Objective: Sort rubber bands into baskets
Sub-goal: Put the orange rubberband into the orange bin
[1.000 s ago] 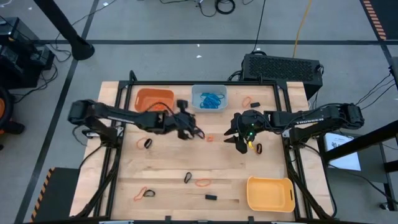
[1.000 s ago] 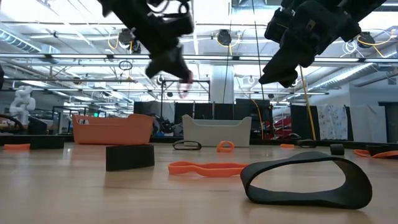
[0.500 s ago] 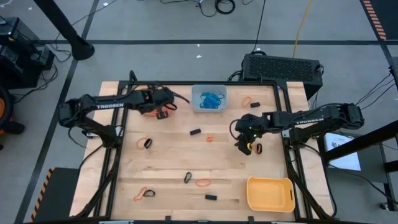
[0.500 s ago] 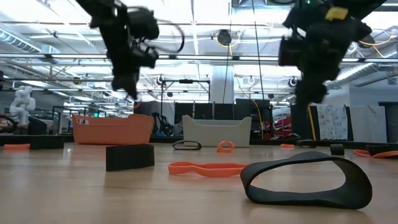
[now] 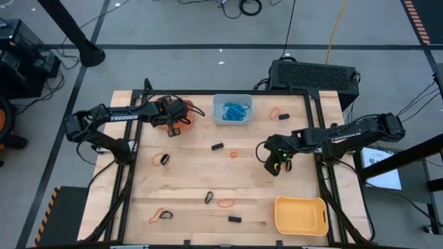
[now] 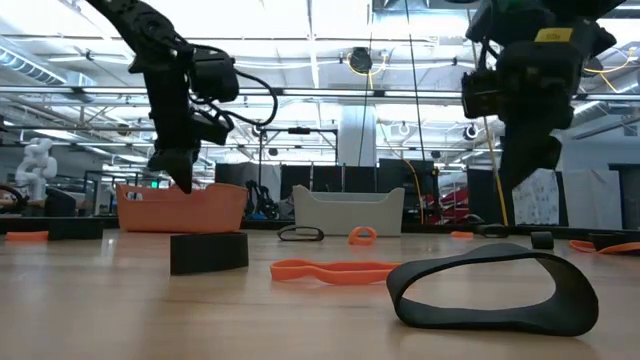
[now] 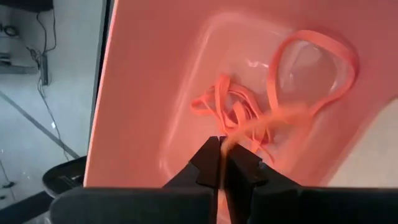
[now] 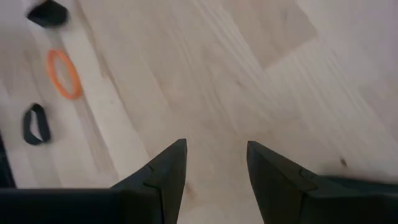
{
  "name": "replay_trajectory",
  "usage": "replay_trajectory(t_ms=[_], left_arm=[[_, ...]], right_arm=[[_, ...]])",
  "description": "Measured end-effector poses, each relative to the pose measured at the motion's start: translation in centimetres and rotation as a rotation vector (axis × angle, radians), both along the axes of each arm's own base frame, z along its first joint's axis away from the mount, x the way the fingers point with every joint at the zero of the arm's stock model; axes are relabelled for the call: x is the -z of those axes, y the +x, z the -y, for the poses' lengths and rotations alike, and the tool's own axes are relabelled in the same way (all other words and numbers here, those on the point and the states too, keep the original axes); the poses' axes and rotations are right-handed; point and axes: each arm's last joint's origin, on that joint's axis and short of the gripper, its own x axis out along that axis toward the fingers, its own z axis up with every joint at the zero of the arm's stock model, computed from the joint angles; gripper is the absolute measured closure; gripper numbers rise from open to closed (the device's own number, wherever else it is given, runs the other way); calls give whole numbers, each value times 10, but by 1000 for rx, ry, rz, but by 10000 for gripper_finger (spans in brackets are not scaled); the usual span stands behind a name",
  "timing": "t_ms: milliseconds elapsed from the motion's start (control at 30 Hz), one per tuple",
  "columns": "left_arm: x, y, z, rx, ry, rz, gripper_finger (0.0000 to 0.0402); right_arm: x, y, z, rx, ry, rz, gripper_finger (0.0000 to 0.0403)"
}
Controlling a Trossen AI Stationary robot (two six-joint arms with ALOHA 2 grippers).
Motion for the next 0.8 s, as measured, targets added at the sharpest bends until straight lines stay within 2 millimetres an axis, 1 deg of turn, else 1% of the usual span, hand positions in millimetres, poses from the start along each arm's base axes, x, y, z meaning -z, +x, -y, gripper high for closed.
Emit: replay_trajectory(t_ms=[133,300,433,567,700,800], left_arm=[[2,0,-1,-22,14,22,370],[0,1,-4,-50,93,13,352],[-1,3,-5,-51,107,38,332],[-1,3,-4,-92,102,60,290],[-1,2,-4,-94,97,51,236],[-2,3,-4,-92,96,48,206]], right_arm=[[-3,4,0,-1,1,49,243],[-3,4,0,-3,0,55,243],[-3,4,0,-20,-10,58,243],[-3,4,0,-34,-14,60,243],[-3,4,0,-45,-20,62,243],[-3,4,0,-46,-20,62,243]])
